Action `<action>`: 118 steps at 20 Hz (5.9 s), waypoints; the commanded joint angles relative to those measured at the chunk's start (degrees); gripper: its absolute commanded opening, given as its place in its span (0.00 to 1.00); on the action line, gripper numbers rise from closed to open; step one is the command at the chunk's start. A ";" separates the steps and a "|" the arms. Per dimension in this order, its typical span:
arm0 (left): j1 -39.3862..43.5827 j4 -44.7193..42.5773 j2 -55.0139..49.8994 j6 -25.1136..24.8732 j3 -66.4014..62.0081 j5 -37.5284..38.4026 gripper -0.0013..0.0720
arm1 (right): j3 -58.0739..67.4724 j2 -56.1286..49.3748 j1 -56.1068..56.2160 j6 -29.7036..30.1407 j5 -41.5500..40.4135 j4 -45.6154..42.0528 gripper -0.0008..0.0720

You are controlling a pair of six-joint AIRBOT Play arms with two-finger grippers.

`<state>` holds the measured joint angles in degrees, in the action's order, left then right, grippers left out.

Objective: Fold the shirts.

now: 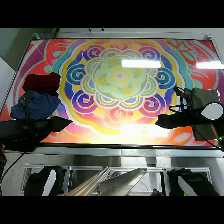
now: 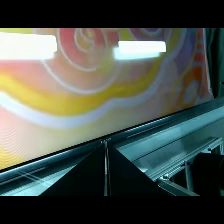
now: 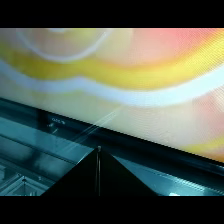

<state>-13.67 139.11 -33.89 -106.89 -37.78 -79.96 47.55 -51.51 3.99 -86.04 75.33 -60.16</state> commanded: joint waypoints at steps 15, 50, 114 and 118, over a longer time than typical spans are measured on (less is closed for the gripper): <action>-0.20 -37.33 -13.77 7.98 -24.48 3.43 0.94 | -0.02 0.02 0.04 -0.07 0.07 0.00 0.04; 21.68 -26.97 -57.75 8.68 -77.88 -3.15 0.04 | -0.02 -5.77 0.02 5.03 -1.40 1.31 0.04; 11.39 -27.74 -36.52 10.56 -22.10 0.81 0.57 | -9.60 -7.13 0.04 15.45 -9.81 3.04 0.91; 22.40 -22.16 -29.64 11.96 -5.77 10.95 0.80 | -9.60 -9.99 0.04 18.84 -12.15 3.48 0.91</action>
<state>1.69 113.14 -68.77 -96.38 -55.22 -75.96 38.76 -59.94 3.99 -70.17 64.51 -57.34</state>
